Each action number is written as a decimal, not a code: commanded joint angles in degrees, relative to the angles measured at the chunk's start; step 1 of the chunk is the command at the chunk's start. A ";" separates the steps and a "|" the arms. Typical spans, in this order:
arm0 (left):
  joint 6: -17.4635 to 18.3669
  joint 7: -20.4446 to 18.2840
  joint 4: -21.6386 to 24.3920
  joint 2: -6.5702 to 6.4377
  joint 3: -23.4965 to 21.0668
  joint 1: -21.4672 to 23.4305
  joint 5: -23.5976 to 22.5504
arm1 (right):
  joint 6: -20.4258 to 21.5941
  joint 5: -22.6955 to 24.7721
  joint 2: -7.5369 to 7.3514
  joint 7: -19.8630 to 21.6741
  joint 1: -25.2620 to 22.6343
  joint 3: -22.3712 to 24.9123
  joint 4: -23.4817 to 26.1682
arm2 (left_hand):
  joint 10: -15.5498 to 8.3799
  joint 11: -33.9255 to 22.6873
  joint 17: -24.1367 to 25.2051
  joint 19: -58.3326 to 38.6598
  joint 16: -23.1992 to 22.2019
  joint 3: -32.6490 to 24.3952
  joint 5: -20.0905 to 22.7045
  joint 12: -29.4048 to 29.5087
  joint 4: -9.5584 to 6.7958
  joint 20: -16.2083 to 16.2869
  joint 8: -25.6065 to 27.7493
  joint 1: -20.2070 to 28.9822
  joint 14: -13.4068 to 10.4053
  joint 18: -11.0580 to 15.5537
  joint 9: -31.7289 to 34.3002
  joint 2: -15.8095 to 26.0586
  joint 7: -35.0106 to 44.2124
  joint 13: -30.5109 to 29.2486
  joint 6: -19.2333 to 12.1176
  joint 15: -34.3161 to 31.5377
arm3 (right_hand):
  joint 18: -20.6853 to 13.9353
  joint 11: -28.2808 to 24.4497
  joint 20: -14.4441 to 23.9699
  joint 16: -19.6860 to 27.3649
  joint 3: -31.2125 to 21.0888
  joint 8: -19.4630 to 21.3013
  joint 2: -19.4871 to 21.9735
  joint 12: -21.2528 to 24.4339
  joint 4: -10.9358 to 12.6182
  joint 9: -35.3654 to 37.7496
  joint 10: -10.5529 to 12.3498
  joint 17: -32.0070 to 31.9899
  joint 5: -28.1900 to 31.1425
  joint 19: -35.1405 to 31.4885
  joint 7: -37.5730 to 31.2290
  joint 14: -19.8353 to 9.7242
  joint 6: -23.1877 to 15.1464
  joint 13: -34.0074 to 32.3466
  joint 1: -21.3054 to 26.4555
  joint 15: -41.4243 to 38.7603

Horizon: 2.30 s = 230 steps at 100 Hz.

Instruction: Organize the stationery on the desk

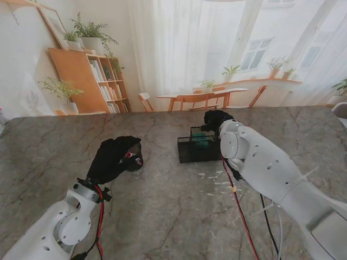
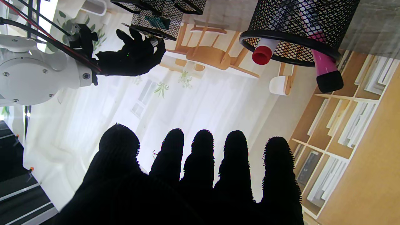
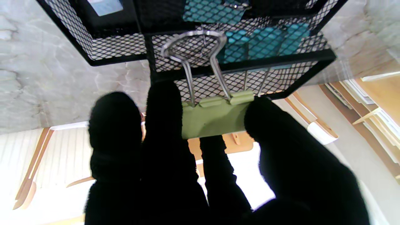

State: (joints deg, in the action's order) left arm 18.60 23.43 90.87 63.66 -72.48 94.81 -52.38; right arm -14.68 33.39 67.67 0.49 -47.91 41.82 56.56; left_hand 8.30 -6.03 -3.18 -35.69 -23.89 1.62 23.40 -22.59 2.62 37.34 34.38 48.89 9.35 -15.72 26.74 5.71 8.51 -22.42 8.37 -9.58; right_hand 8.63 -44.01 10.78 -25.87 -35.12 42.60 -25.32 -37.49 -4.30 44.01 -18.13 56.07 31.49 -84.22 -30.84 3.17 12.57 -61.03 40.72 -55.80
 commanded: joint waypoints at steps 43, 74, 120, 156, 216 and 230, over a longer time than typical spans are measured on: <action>0.13 0.49 0.49 0.24 -0.09 0.54 -0.12 | 0.97 2.54 -2.09 4.76 -1.06 0.15 1.91 | -1.17 0.13 0.28 0.98 -0.36 1.05 0.92 -0.31 0.33 -0.46 0.19 1.17 -1.20 0.44 0.63 3.71 0.37 -0.49 -0.65 -0.01 | 4.77 7.01 4.72 -1.99 2.12 3.64 2.81 2.52 4.21 -8.69 2.66 -1.98 -2.09 -5.82 10.65 4.32 -1.14 2.14 -2.40 -6.16; 0.11 0.47 0.57 0.25 -0.09 0.58 -0.09 | 1.28 3.43 -2.72 6.59 -1.18 -0.14 2.75 | -1.19 0.08 0.24 0.97 -0.38 1.08 0.95 -0.33 0.34 -0.45 0.19 1.15 -1.23 0.46 0.80 3.72 0.38 -0.58 -0.71 -0.03 | 6.34 13.94 8.68 -3.11 6.72 1.34 4.21 4.58 3.49 -13.00 -0.14 -5.89 -5.82 -6.45 15.55 5.69 -1.87 5.52 -5.71 -7.21; 0.15 0.47 0.63 0.26 -0.07 0.59 -0.04 | 6.90 8.71 -4.72 8.52 -2.42 2.71 6.06 | -1.07 0.13 0.30 0.98 -0.38 1.07 0.96 -0.32 0.33 -0.44 0.20 1.07 -1.14 0.39 0.73 3.66 0.38 -0.53 -0.65 -0.02 | 11.90 25.56 15.65 -4.08 7.61 -2.54 8.67 6.53 2.64 -19.55 -2.58 -15.59 -13.65 -5.65 20.57 11.63 -5.21 15.99 -15.32 -2.80; 0.25 0.39 0.61 0.27 0.00 0.51 0.03 | 14.75 12.12 -6.03 9.50 -4.83 7.56 10.82 | -1.13 0.11 0.30 0.97 -0.38 1.06 0.95 -0.32 0.33 -0.43 0.21 0.99 -1.19 0.42 0.77 3.73 0.38 -0.54 -0.70 0.00 | 17.68 34.05 21.10 -3.35 7.20 -2.96 11.38 6.32 1.99 -24.01 0.26 -31.39 -17.72 1.18 22.57 15.30 -6.55 30.02 -21.82 11.14; 0.18 0.44 0.57 0.28 0.02 0.42 0.06 | 29.12 16.06 -8.49 14.67 -12.25 17.61 19.81 | -1.19 0.13 0.36 1.03 -0.41 1.07 0.97 -0.31 0.32 -0.43 0.22 1.04 -1.20 0.37 0.71 3.78 0.39 -0.55 -0.71 -0.04 | 3.33 44.24 -3.06 10.04 6.88 -22.96 11.05 23.64 2.43 -37.22 4.05 -63.06 -22.91 51.52 32.44 8.87 -3.80 57.56 -20.89 55.27; 0.19 0.36 0.56 0.26 0.06 0.41 0.04 | 33.13 19.13 -8.91 13.28 -16.40 21.79 23.07 | -1.22 0.13 0.37 1.01 -0.40 0.99 0.94 -0.30 0.30 -0.41 0.21 1.14 -1.25 0.40 0.72 3.81 0.37 -0.54 -0.73 -0.03 | 4.72 42.88 0.83 7.51 5.76 -19.04 9.42 17.33 2.69 -37.46 3.06 -63.00 -23.26 46.77 31.68 10.19 -3.48 55.01 -19.60 53.37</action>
State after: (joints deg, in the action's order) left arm 18.65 23.73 91.30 63.70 -72.60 95.09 -52.42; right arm 17.82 52.59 59.73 13.69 -62.71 63.23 78.64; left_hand 8.28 -6.05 -3.18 -35.56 -23.89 1.66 23.40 -22.59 2.67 37.34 34.38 48.89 9.35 -15.72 27.31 5.71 8.51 -22.45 8.37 -9.58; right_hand 12.62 -0.88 10.12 -16.98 -28.55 21.57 -14.97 -17.83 -2.35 8.08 -14.04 -5.99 9.05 -35.34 1.24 12.14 8.27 -5.32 20.52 -1.88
